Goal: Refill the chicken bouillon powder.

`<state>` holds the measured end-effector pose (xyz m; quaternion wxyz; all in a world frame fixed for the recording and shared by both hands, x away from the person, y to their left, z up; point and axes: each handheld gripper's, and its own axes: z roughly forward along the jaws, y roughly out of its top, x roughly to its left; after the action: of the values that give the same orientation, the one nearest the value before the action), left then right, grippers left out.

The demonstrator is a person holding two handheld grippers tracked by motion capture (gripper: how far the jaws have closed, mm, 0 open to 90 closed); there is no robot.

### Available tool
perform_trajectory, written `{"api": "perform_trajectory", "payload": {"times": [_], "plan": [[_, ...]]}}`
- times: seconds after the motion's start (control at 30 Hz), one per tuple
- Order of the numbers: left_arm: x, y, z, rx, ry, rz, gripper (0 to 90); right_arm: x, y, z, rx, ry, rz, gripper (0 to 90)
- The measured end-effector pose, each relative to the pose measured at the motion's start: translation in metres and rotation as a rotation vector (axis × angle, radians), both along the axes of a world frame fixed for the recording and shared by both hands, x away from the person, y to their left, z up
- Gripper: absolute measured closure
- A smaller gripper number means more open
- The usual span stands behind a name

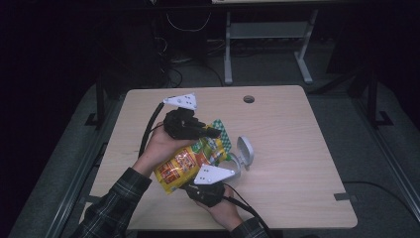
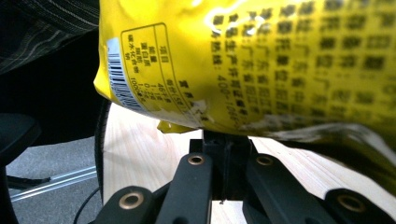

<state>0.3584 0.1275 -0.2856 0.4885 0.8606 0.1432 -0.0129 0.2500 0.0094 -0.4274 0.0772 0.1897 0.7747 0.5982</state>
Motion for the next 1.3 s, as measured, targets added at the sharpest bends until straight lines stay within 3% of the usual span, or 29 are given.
{"api": "perform_trajectory", "payload": {"times": [0.73,1.3], "plan": [[0.003,-0.013,-0.007,0.079,-0.013,0.024,90.0,-0.003,0.0,0.004,0.01,-0.018,0.003,90.0],[0.012,-0.017,-0.012,0.102,0.001,0.02,90.0,0.003,-0.001,0.005,-0.009,-0.019,0.017,90.0]]}}
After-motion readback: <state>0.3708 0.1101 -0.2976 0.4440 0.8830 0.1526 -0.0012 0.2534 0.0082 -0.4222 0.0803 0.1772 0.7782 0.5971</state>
